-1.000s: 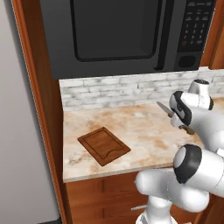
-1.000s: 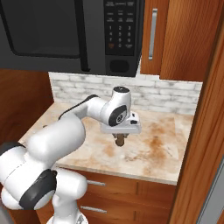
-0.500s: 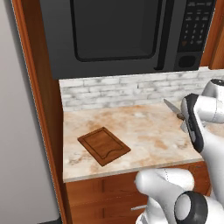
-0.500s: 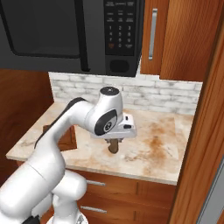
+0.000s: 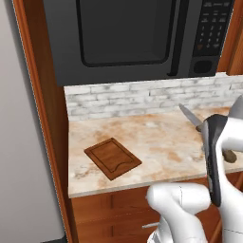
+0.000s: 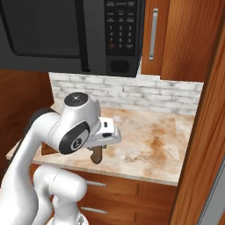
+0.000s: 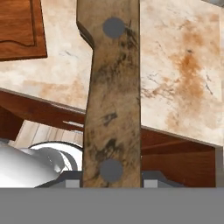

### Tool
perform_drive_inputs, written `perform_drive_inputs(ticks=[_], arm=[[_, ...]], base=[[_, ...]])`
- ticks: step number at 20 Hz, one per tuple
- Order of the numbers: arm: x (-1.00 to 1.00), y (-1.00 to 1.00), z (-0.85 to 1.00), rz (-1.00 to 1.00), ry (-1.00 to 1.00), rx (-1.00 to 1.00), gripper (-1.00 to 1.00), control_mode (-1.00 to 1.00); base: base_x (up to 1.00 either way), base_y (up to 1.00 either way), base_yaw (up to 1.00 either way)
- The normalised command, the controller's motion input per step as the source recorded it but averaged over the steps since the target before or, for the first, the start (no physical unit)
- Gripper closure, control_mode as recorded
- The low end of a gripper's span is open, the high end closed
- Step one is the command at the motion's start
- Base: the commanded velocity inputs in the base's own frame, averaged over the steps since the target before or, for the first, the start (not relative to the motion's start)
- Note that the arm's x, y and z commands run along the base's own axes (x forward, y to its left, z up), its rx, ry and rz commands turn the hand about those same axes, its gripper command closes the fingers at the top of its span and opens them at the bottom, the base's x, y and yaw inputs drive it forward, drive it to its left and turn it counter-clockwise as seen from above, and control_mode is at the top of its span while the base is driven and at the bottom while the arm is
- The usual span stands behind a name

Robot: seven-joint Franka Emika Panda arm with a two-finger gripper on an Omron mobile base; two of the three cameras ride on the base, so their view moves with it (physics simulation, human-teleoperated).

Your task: Move the cutting board and knife to the sink. Then move spray from the cabinet to the counter.

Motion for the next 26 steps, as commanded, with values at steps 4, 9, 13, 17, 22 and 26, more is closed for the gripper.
perform_drive_inputs(ticks=[4,9,13,17,22,26], arm=[[-0.52,0.26,0.54,0.02,-0.03,-0.08,1.0,-1.0],[-0.6,0.2,0.59,0.05,-0.01,-0.09,1.0,-1.0],[-0.49,0.18,0.59,0.06,0.0,-0.07,1.0,-1.0],[-0.72,0.21,0.59,0.06,-0.01,-0.02,1.0,-1.0],[-0.97,0.27,0.1,0.03,-0.09,0.0,1.0,-1.0],[-1.0,0.26,-0.01,0.0,-0.15,0.0,1.0,-1.0]], base=[[0.0,0.0,0.0],[0.0,0.0,0.0],[0.0,0.0,0.0],[0.0,0.0,0.0],[0.0,0.0,0.0],[0.0,0.0,0.0]])
